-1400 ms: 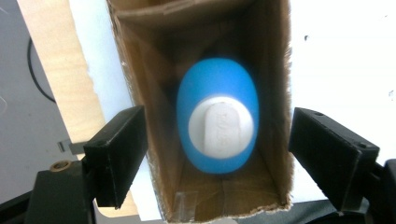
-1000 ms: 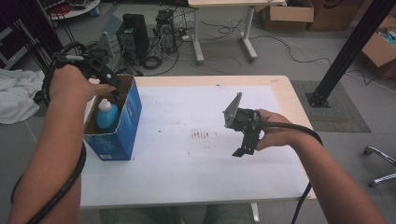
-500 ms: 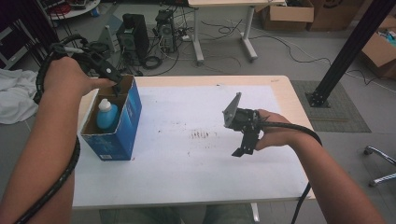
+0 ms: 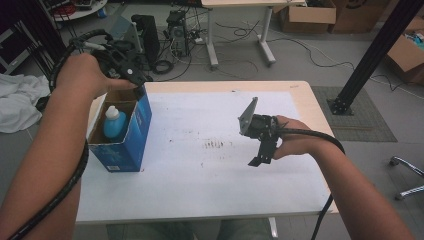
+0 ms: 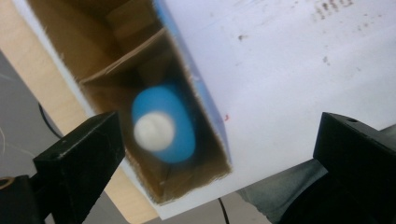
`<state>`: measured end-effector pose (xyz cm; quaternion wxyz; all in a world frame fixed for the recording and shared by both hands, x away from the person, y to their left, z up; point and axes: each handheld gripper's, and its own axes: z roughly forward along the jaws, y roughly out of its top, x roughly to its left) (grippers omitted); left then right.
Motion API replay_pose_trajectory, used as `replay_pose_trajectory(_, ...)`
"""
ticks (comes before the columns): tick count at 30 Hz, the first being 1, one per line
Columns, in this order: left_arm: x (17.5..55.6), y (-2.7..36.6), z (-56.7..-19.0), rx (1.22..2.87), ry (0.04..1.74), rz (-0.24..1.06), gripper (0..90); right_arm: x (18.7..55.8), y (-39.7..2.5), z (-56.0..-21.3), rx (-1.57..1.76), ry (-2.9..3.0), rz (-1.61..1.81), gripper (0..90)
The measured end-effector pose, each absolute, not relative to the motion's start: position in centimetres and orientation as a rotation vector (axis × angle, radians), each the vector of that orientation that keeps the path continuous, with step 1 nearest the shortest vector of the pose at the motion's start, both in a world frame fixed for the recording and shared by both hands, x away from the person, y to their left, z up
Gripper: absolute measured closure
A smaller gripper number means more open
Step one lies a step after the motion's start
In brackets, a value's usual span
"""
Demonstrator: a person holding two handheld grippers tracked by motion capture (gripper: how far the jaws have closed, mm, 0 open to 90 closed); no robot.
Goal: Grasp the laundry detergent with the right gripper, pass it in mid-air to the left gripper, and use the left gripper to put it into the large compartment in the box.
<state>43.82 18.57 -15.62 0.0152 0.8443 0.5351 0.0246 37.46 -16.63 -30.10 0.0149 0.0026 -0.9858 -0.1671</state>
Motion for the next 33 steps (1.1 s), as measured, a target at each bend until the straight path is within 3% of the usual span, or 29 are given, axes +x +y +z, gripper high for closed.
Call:
replay_pose_trajectory(11, 43.7, 15.2, -15.8, 2.753, 1.410, 0.011, 0.1, 37.7, -17.0, -29.9, 0.001, -3.063, -0.499, 0.0)
replay_pose_trajectory(21, 42.8, 12.1, -17.3, 2.956, 0.876, -0.067, 0.1, 37.7, -17.2, -28.6, -0.015, -3.080, -0.453, 0.0)
replay_pose_trajectory(24, 41.6, 10.9, -18.0, 3.022, 0.583, -0.124, 0.1, 37.9, -17.2, -28.4, -0.020, -3.084, -0.437, 0.0)
replay_pose_trajectory(33, 40.1, 8.7, -20.2, 3.076, 0.347, -0.234, 0.1, 38.1, -17.0, -27.9, -0.017, -3.089, -0.408, 0.0)
